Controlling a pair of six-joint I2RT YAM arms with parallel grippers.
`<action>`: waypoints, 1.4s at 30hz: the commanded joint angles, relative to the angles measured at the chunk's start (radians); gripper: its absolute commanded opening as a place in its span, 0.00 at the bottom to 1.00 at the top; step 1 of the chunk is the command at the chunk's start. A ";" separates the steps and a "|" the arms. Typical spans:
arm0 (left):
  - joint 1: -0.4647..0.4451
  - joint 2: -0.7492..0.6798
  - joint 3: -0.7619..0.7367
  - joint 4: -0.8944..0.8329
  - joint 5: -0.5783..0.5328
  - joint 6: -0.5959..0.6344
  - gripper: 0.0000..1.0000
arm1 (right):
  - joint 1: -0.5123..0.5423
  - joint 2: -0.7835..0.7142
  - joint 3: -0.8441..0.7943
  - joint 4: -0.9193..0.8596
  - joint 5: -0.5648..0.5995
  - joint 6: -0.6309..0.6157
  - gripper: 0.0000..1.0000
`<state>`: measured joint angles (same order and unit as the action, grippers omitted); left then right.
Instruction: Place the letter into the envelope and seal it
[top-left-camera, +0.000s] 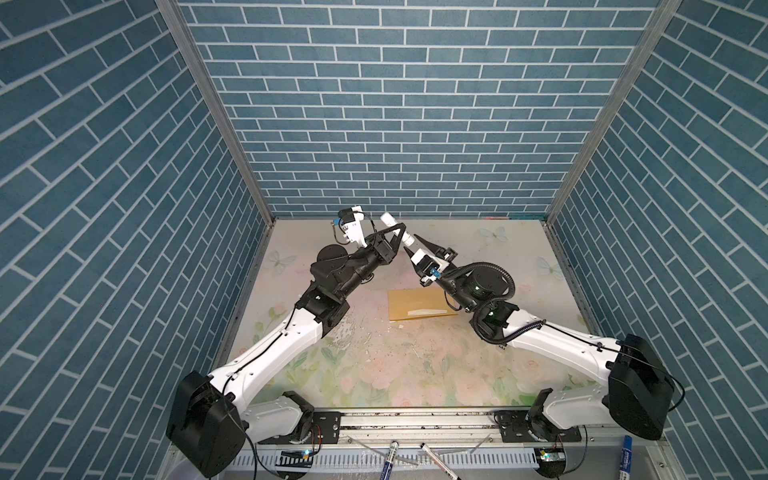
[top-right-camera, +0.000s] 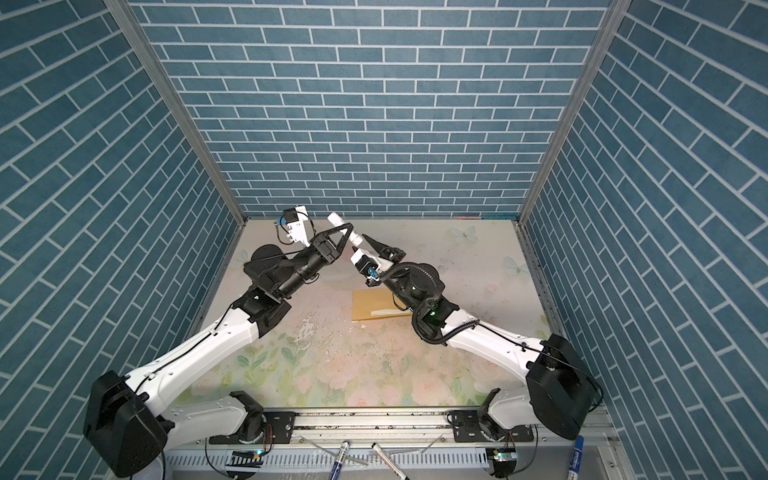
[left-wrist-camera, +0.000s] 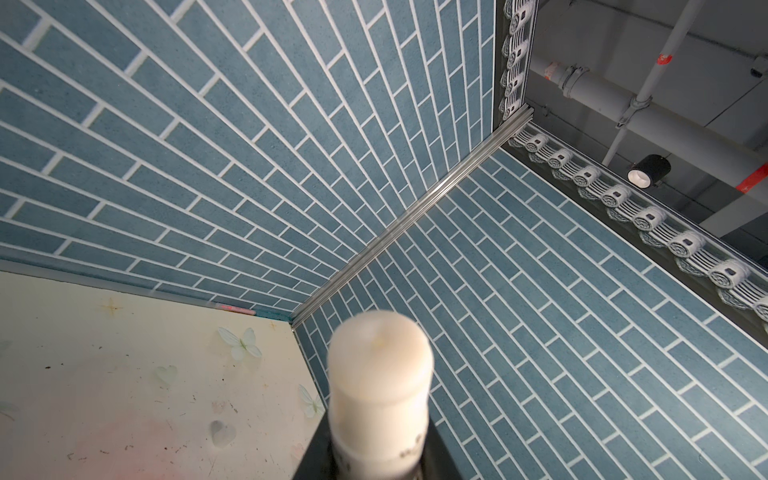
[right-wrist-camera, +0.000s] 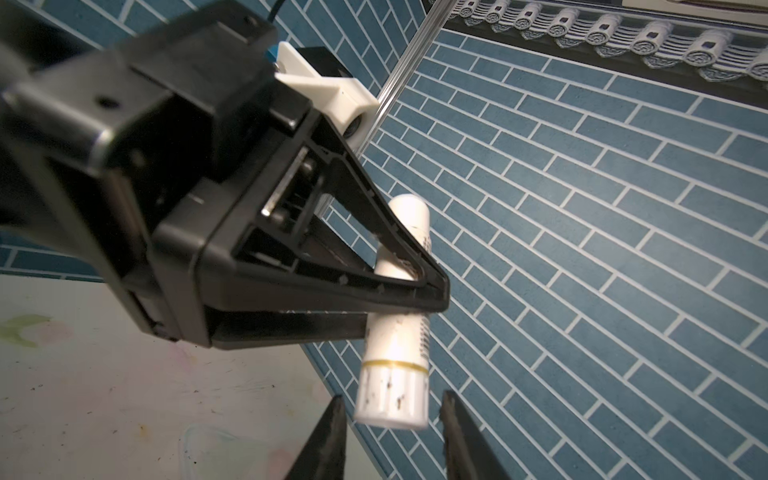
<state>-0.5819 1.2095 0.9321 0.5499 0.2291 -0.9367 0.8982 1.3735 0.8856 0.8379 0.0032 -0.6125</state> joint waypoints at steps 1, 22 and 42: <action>-0.003 -0.001 0.027 0.013 0.006 -0.004 0.00 | 0.010 0.013 0.022 0.070 0.020 -0.045 0.34; -0.003 0.010 0.027 0.027 0.033 0.009 0.00 | -0.086 -0.006 0.157 -0.152 -0.211 0.522 0.03; 0.001 0.013 0.022 0.048 0.011 -0.125 0.00 | -0.196 0.006 0.117 0.039 -0.427 0.856 0.37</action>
<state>-0.5747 1.2129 0.9459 0.5915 0.2073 -0.9989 0.7113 1.4193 1.0447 0.7158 -0.4744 0.3035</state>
